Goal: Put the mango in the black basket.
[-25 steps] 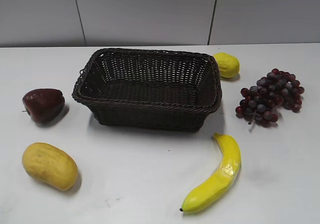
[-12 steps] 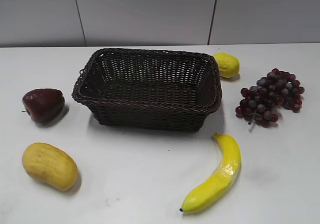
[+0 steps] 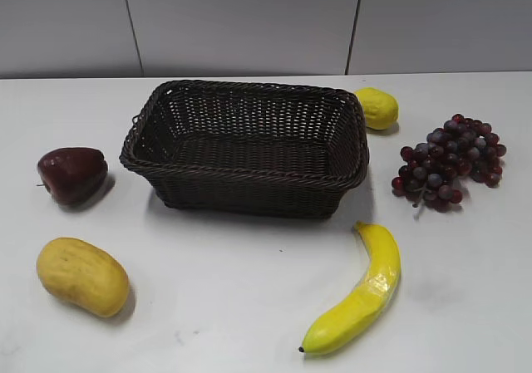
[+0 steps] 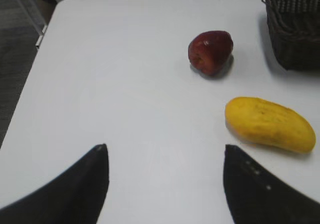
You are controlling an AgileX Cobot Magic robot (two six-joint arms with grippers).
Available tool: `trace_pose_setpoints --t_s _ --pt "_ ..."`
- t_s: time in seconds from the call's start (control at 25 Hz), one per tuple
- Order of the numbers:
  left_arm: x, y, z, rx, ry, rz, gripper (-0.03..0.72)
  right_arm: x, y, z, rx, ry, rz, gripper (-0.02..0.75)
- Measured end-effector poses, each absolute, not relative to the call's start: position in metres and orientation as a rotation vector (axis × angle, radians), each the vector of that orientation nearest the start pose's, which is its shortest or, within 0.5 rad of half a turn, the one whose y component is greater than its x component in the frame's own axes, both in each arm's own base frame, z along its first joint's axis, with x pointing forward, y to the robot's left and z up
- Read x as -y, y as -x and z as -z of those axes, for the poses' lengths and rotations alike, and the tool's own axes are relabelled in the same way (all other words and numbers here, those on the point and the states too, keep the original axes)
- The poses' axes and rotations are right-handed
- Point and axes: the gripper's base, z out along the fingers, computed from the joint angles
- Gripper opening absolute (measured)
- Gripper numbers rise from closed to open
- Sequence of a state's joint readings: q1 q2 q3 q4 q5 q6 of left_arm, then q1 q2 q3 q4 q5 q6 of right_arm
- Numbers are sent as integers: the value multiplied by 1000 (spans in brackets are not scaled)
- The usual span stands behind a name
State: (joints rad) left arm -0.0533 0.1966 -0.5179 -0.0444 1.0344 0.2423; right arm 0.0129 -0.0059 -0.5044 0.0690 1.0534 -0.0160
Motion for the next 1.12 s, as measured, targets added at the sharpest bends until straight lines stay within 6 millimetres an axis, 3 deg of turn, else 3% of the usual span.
trace_pose_setpoints --t_s 0.44,0.64,1.12 --pt "14 -78 -299 -2129 -703 -147 540 -5 6 -279 -2025 33 -80 449" --pt "23 -97 -290 -2118 -1000 -157 540 -5 6 -279 -2025 33 -80 449" --pt "70 -126 -253 -1974 -1798 -79 540 -5 6 -279 -2025 33 -80 449"
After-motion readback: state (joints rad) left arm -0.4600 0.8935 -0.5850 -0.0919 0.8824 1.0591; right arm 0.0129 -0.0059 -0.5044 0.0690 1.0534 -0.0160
